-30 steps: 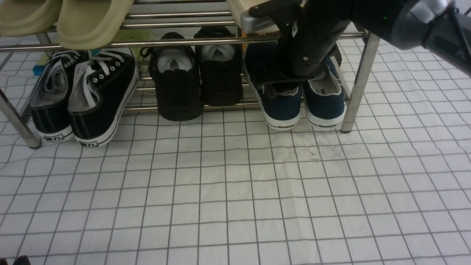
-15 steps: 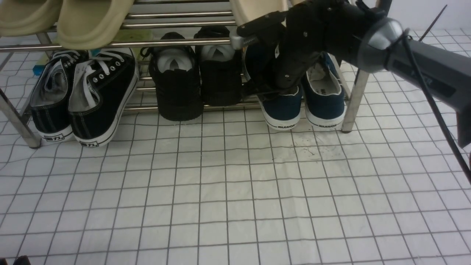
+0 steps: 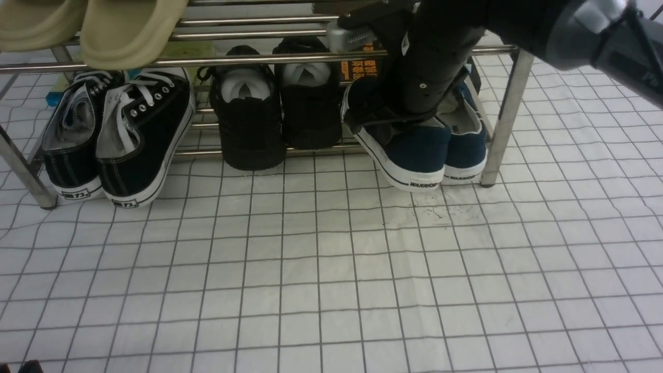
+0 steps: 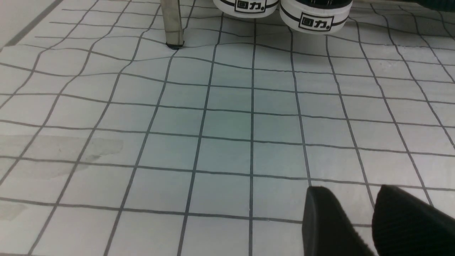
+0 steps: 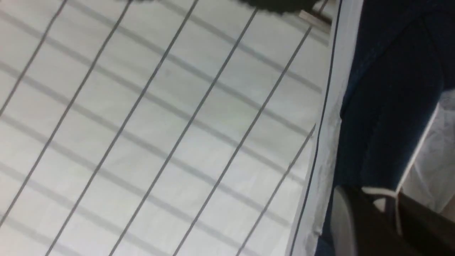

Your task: Take the shoes off the shelf with your hand from the white checkered tablecloth.

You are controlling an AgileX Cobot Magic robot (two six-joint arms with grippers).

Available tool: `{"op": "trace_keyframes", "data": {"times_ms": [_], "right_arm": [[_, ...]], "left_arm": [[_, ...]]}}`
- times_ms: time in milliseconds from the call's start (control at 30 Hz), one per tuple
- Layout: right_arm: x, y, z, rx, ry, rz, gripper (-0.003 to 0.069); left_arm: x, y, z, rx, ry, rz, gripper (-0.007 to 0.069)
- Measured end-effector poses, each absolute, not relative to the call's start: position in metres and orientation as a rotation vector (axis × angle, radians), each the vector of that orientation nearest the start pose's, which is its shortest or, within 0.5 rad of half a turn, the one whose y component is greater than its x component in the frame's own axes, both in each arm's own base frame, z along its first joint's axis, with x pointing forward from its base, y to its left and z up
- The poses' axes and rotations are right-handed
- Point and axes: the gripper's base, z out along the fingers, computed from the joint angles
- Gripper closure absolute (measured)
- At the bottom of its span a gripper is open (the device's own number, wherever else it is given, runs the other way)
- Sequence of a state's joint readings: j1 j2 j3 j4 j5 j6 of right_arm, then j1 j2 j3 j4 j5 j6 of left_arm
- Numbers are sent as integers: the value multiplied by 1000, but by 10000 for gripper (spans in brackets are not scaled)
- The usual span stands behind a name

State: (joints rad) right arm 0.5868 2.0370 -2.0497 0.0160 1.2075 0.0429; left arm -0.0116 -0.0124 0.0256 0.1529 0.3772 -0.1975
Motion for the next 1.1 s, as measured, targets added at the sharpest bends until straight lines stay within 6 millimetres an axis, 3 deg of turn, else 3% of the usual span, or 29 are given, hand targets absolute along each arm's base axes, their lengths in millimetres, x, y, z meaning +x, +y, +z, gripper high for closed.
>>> {"op": "trace_keyframes", "data": {"times_ms": [167,300,500,600,667,767,900,1100], "right_arm": [[350,256,344,-776,2595,230,617],[338,259,350,-785,2587,243,617],[302,258,353,-750,2646,262,617],[272,255,344,-731,2717,250,617],[265,255,339,-718,2744,238,617],[249,254,314,-665,2832,185,617],[249,255,292,-585,2849,193,617],[270,264,271,-481,2715,177,617]], "left_arm": [[52,5,172,-83,1868,9,389],[52,5,172,-83,1868,9,389],[52,5,172,-83,1868,9,389],[52,5,172,-83,1868,9,389],[52,5,172,-83,1868,9,389],[52,5,172,-83,1868,9,389],[52,5,172,-84,1868,9,389],[52,5,172,-84,1868,9,389]]}}
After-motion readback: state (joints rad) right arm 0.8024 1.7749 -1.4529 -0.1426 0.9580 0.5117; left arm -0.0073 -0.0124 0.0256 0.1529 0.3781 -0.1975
